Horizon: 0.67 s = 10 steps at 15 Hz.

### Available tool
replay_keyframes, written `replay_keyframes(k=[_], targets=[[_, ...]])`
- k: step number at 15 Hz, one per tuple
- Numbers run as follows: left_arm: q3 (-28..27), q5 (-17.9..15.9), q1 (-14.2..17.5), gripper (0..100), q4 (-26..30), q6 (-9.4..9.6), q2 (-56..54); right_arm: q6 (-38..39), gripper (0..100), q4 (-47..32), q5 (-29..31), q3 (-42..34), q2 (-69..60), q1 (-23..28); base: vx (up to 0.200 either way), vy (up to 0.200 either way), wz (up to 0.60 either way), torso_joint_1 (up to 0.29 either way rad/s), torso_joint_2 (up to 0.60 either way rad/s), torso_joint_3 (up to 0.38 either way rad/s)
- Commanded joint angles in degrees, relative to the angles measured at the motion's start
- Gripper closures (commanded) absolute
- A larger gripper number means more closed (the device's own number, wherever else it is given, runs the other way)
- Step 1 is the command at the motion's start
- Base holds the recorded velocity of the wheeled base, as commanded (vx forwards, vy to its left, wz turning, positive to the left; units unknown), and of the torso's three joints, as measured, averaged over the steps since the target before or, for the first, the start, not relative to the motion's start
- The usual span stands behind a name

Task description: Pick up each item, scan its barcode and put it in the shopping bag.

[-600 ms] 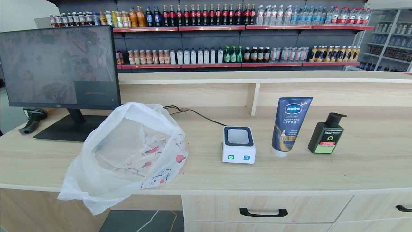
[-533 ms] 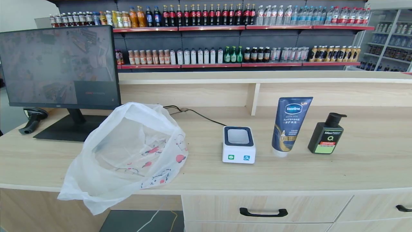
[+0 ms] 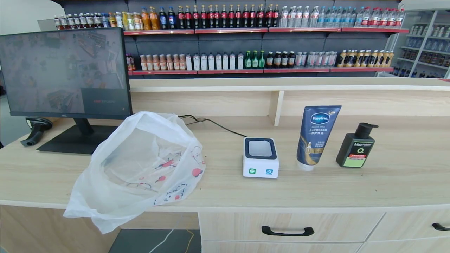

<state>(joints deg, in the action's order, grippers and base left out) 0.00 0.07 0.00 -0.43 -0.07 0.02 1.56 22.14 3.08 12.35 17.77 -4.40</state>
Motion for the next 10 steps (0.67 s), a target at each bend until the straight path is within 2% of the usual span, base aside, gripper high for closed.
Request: replay_keyframes(k=[1,3,4,5,6,9,10], targets=[[0.0,0.0,0.0,0,0.0,-0.01,0.0,-1.1,0,18.6,0.0,-1.3,18.0,-0.5,0.0,0.0,0.0,0.0,0.0,0.0],[0.0,0.0,0.0,0,0.0,-0.01,0.0,-1.2,0,38.3,-0.1,-1.9,31.5,-0.6,0.0,0.0,0.0,0.0,0.0,0.0],[0.0,0.0,0.0,0,0.0,-0.01,0.0,-1.5,0,44.9,-0.7,-1.7,36.8,-0.6,0.0,0.0,0.0,0.0,0.0,0.0],[0.0,0.0,0.0,0,0.0,-0.01,0.0,-1.7,0,48.5,-1.6,-1.6,40.0,-0.6,0.0,0.0,0.0,0.0,0.0,0.0],[0.0,0.0,0.0,0,0.0,-0.01,0.0,-3.0,0,55.5,-4.4,-1.2,46.8,-0.3,0.0,0.0,0.0,0.0,0.0,0.0],[0.0,0.0,0.0,0,0.0,-0.01,0.0,-5.3,0,67.9,-6.5,1.9,61.2,0.4,0.0,0.0,0.0,0.0,0.0,0.0],[0.0,0.0,0.0,0,0.0,-0.01,0.0,-6.1,0,67.9,-8.5,3.8,64.4,0.7,0.0,0.0,0.0,0.0,0.0,0.0]])
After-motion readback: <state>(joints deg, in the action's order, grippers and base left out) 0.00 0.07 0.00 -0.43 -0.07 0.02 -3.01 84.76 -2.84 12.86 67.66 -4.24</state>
